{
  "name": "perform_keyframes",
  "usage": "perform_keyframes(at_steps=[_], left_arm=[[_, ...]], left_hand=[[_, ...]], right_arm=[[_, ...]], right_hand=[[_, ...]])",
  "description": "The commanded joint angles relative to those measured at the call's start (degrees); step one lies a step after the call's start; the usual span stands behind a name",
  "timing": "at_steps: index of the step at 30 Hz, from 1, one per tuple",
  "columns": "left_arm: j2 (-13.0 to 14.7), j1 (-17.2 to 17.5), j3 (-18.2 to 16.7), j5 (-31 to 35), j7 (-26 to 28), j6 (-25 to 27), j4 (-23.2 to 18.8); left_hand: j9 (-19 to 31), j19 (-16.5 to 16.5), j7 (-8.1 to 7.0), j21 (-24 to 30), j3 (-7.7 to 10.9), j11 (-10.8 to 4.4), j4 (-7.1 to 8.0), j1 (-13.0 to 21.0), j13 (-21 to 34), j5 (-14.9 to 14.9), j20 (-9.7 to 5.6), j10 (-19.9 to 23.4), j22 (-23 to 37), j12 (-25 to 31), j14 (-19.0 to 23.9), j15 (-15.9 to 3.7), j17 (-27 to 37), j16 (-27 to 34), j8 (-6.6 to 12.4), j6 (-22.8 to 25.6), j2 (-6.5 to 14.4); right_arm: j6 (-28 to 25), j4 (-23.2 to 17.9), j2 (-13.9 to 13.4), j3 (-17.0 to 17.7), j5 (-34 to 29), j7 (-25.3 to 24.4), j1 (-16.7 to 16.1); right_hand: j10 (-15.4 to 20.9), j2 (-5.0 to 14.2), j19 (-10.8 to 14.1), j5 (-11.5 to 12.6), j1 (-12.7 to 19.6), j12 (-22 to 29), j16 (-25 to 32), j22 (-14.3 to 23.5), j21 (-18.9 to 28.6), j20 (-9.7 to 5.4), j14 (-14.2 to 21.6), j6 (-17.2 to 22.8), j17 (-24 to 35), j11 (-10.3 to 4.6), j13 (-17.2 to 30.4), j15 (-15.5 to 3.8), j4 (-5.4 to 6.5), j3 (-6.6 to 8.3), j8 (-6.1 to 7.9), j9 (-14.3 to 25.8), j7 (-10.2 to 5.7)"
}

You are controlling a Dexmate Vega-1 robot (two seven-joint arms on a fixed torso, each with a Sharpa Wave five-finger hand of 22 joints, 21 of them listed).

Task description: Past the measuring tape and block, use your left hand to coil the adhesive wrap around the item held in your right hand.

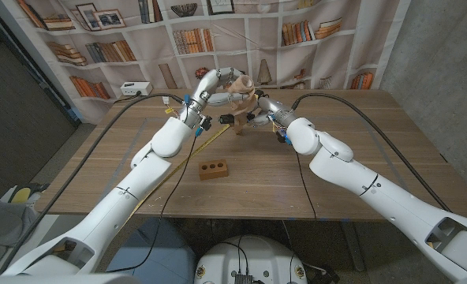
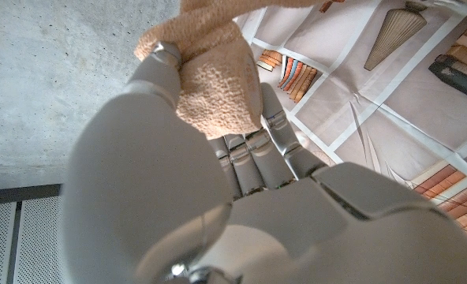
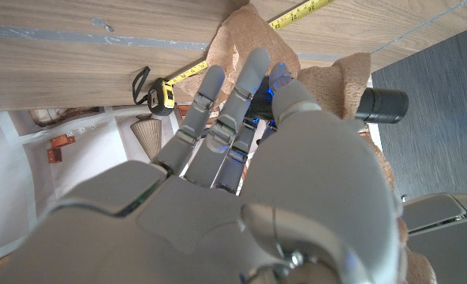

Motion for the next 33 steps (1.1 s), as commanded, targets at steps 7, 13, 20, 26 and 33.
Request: perform_keyframes(at_steps=[7, 13, 20, 26, 33], left_arm=[[-0.45, -0.64, 1.49, -0.87, -1.32, -1.28, 1.0], [-0.64, -0.82, 1.59, -1.25, -1.48, -1.74, 1.44], [-0.55, -0.84, 1.66, -1.27, -1.67, -1.94, 1.65], [-0.4, -0.75, 1.62, -1.26, -1.71, -1.98, 1.3], [-0.35, -0.49, 1.56, -1.32, -1.57, -1.86, 1.04]], left_hand=[[0.21, -0.03, -0.02, 0.33, 1.22, -0.08, 1.05, 11.54, 0.01, -0.01, 0.18, 0.45, 0.06, -0.15, 0.71, -0.35, 0.26, 0.34, 0.39, 0.37, 11.97], [0.18, -0.05, 0.13, 0.31, 1.25, -0.14, 1.04, 11.54, 0.15, -0.01, 0.19, 0.28, 0.04, -0.15, 0.62, -0.36, 0.26, 0.29, 0.41, 0.41, 11.99], [0.23, -0.08, 0.02, 0.31, 1.26, -0.17, 1.01, 11.58, 0.18, -0.02, 0.15, 0.29, 0.04, -0.13, 0.62, -0.29, 0.3, 0.3, 0.45, 0.38, 11.97], [0.2, -0.1, -0.01, 0.3, 1.25, -0.12, 1.03, 11.55, 0.09, -0.02, 0.14, 0.39, 0.03, -0.15, 0.66, -0.3, 0.34, 0.33, 0.48, 0.44, 11.97], [0.12, -0.1, 0.08, 0.32, 1.25, -0.11, 0.99, 11.57, 0.06, -0.02, 0.14, 0.4, 0.03, -0.18, 0.64, -0.32, 0.38, 0.33, 0.47, 0.49, 11.93]], right_arm=[[-0.98, 0.35, 0.1, 0.13, 0.08, 0.21, 0.07], [-1.3, 0.4, 0.17, 0.02, -0.09, 0.33, 0.34], [-1.61, 0.14, -0.09, 0.08, -0.21, 0.47, 0.36], [-1.71, -0.17, -0.26, 0.28, -0.18, 0.41, 0.27], [-1.82, -0.32, -0.41, 0.31, -0.09, 0.48, 0.14]], right_hand=[[18.29, 0.83, 0.36, 0.26, 0.09, 0.27, 0.18, 0.04, 0.09, -2.35, 0.22, 5.07, 0.16, 0.89, 8.52, -0.29, 1.73, 1.49, 0.4, 0.27, 4.47], [18.34, 0.84, 0.37, 0.25, 0.03, 0.23, 0.17, 0.04, 0.07, -2.33, 0.18, 5.04, 0.15, 0.89, 8.46, -0.22, 1.77, 1.46, 0.39, 0.26, 4.43], [18.23, 0.91, 0.31, 0.25, 0.09, 0.21, 0.14, 0.05, 0.02, -2.32, 0.18, 5.06, 0.07, 1.06, 8.56, -0.29, 1.75, 1.48, 0.4, 0.26, 4.44], [18.29, 0.86, 0.36, 0.24, 0.09, 0.21, 0.2, 0.05, 0.02, -2.32, 0.24, 5.03, 0.11, 0.92, 8.55, -0.26, 1.74, 1.44, 0.39, 0.25, 4.45], [18.29, 0.81, 0.43, 0.24, 0.16, 0.18, 0.16, 0.05, 0.02, -2.31, 0.17, 5.07, 0.08, 0.81, 8.55, -0.34, 1.68, 1.43, 0.4, 0.24, 4.44]])
